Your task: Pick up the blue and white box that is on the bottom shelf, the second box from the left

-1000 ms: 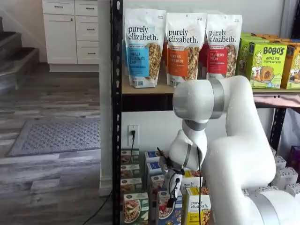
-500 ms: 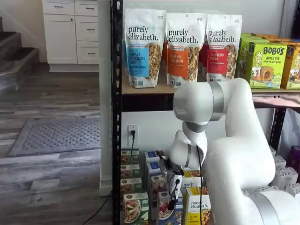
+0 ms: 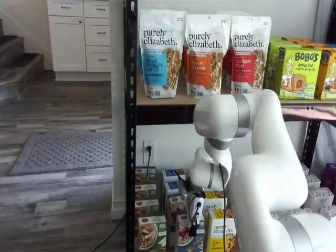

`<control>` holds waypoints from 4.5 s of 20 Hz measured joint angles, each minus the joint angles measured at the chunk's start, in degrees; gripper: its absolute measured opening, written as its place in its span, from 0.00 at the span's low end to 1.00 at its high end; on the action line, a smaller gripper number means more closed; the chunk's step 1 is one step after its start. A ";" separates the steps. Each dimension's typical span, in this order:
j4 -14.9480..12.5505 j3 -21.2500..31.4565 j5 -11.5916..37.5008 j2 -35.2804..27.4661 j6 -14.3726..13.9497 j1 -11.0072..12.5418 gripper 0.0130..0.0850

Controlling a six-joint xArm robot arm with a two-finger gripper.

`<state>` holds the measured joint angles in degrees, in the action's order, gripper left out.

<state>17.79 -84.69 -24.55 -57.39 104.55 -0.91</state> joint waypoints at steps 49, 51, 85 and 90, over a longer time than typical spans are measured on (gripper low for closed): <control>-1.35 2.41 0.12 1.43 -1.08 -0.02 0.39; -0.61 3.06 0.54 1.80 -0.50 -0.14 0.39; -2.89 32.19 5.07 22.42 -5.37 -3.86 0.39; -2.82 38.21 5.05 28.03 -5.28 -3.86 0.39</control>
<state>14.97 -46.48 -19.50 -29.36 99.27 -4.77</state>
